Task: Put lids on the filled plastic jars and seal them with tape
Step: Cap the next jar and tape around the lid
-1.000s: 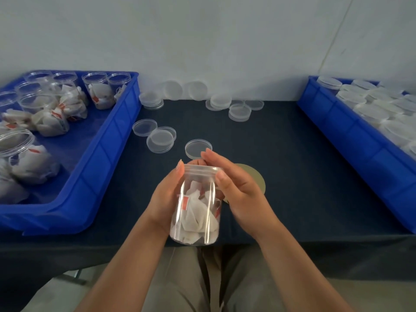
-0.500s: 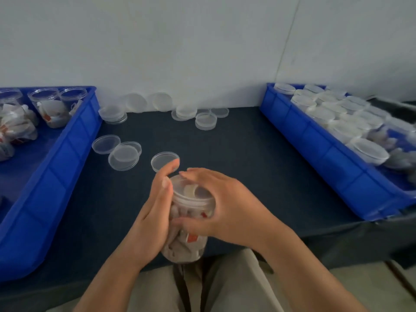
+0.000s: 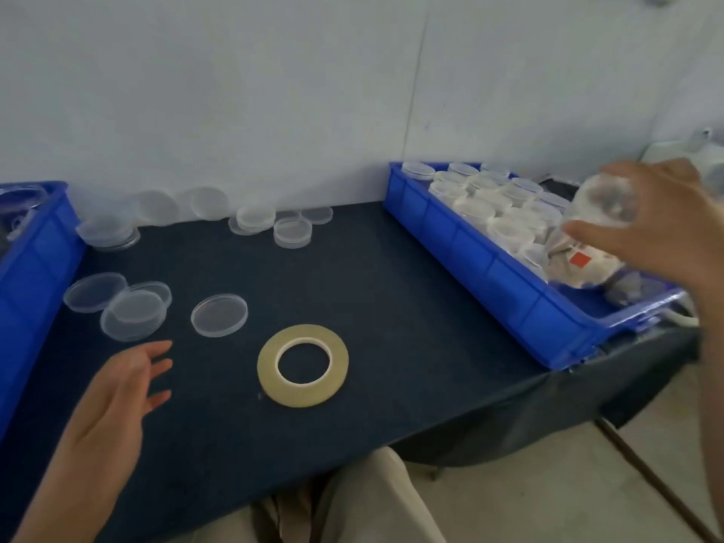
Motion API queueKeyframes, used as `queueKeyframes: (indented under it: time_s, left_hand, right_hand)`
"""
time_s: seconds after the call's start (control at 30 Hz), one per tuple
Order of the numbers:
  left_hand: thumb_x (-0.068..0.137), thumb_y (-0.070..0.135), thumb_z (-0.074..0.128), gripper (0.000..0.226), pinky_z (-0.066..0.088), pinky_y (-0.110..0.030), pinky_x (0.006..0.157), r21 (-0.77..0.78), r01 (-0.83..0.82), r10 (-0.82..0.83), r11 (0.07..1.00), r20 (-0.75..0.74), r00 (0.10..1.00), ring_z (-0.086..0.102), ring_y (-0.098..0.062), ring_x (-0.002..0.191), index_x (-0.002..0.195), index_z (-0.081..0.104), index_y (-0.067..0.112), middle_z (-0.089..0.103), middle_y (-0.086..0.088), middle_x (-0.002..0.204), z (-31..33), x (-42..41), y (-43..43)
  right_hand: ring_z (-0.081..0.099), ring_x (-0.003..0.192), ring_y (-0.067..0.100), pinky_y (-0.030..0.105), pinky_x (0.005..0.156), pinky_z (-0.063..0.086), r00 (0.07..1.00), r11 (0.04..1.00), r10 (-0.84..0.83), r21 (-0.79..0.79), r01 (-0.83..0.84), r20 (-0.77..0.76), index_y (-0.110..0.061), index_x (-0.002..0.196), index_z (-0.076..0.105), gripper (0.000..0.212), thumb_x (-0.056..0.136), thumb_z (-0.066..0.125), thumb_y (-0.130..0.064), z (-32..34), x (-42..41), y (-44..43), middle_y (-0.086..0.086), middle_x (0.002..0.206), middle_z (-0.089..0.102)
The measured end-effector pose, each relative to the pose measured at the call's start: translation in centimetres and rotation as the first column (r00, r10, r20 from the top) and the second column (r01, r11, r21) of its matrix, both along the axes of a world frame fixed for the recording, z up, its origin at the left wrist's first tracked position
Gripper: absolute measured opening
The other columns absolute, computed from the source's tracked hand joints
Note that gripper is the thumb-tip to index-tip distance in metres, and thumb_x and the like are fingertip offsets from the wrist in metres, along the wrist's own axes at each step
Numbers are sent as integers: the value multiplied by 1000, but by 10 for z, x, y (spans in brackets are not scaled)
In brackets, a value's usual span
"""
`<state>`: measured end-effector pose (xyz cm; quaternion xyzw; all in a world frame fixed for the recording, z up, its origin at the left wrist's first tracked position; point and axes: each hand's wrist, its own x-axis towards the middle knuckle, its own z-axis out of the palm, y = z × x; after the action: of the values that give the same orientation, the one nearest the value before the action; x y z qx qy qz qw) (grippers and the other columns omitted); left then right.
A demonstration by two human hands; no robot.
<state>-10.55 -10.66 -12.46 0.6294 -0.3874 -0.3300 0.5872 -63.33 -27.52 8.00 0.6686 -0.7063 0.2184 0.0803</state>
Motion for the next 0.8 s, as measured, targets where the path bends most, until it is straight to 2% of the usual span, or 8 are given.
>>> queueKeyframes:
  time_s: [0.07, 0.13, 0.23, 0.37, 0.43, 0.53, 0.67, 0.8]
  left_hand:
    - [83, 82, 51, 43, 48, -59, 108, 5, 5, -5, 1000, 38, 999, 63, -11, 125, 111, 71, 56, 66, 16, 133, -11, 5, 1]
    - [78, 93, 52, 66, 52, -54, 102, 3, -9, 9, 1000, 84, 996, 66, -9, 122, 120, 70, 46, 66, 13, 135, -19, 6, 2]
    - [82, 90, 54, 68, 55, -48, 93, -18, 9, -6, 1000, 140, 990, 68, -5, 119, 124, 70, 38, 68, 13, 135, -25, 4, 2]
    - [85, 85, 59, 66, 56, -46, 91, -39, 28, -22, 999, 152, 988, 70, -7, 118, 124, 72, 34, 69, 10, 133, -27, 0, 2]
    - [81, 87, 61, 67, 55, -46, 90, -40, 23, -17, 999, 144, 989, 70, -8, 117, 120, 73, 34, 70, 10, 131, -28, -2, 2]
    - [77, 90, 62, 69, 55, -46, 91, -36, 15, -10, 999, 136, 991, 71, -8, 116, 118, 73, 35, 71, 10, 129, -29, -2, 4]
    - [78, 88, 62, 66, 55, -45, 90, -12, 23, -22, 1000, 121, 992, 71, -7, 115, 117, 73, 36, 71, 10, 129, -26, -3, 5]
    - [87, 68, 60, 39, 55, -49, 96, 45, 30, -35, 999, 113, 993, 70, 0, 110, 114, 73, 43, 72, 15, 122, -19, -10, 6]
  right_hand:
    - [60, 116, 40, 57, 96, 54, 997, 994, -53, 97, 58, -52, -44, 138, 43, 107, 45, 61, -95, -2, -20, -10, 12, 134, 49]
    - [60, 114, 36, 47, 87, 52, 995, 973, -30, 227, 51, -97, -50, 136, 43, 108, 44, 60, -103, -14, -30, -18, 11, 136, 49]
    - [59, 104, 29, 35, 72, 44, 988, 954, 8, 297, 38, -155, -51, 137, 45, 102, 53, 48, -109, -33, -38, -36, 9, 141, 50]
    - [56, 124, 34, 48, 99, 47, 996, 904, 69, 425, -41, -49, -31, 147, 52, 101, 69, 48, -95, -68, -43, -61, 10, 146, 57]
    - [43, 141, 39, 56, 111, 41, 998, 889, 43, 454, -57, 41, -28, 153, 42, 83, 88, 53, -77, -95, -46, -67, 12, 160, 39]
    - [25, 153, 41, 63, 117, 31, 986, 896, 2, 438, -75, 165, -38, 160, 22, 68, 102, 41, -69, -117, -45, -77, 6, 170, 15]
    - [20, 155, 45, 64, 120, 26, 994, 909, -65, 416, 22, 90, -37, 161, 17, 67, 104, 34, -69, -116, -33, -99, 9, 171, 13]
    - [22, 154, 48, 65, 120, 26, 994, 909, -105, 402, 107, -26, -31, 163, 18, 74, 102, 30, -73, -114, -20, -124, 15, 170, 17]
